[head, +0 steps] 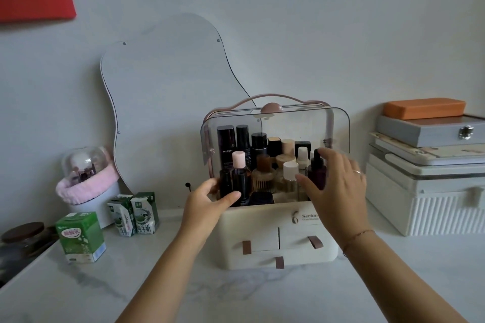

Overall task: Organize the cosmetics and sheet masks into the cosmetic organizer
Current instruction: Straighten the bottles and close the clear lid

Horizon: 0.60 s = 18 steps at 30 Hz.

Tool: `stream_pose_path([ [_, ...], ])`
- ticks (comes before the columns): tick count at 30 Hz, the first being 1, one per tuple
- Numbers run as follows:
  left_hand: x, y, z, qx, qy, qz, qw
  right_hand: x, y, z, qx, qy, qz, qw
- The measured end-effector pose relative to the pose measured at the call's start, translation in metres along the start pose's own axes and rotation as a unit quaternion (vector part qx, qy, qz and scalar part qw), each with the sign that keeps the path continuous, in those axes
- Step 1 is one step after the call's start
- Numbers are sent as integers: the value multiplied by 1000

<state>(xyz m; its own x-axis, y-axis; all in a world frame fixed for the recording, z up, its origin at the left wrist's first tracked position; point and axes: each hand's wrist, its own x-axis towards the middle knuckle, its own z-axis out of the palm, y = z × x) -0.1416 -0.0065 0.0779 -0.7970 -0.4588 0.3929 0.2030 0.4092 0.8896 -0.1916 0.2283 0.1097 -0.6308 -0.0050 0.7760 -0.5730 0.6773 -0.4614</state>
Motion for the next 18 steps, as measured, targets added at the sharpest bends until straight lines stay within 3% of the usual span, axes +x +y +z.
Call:
stream_pose_path([
  [7, 8, 5, -4, -54, -44, -30, 997, 22, -13, 1, -96, -33, -85, 991],
  [13, 6, 2, -8, -79, -39, -15, 996, 18, -18, 1, -105, -14, -139, 985],
  [18, 4, 3, -6, -74, -35, -6, 997, 27, -27, 11, -81, -129, -61, 986],
])
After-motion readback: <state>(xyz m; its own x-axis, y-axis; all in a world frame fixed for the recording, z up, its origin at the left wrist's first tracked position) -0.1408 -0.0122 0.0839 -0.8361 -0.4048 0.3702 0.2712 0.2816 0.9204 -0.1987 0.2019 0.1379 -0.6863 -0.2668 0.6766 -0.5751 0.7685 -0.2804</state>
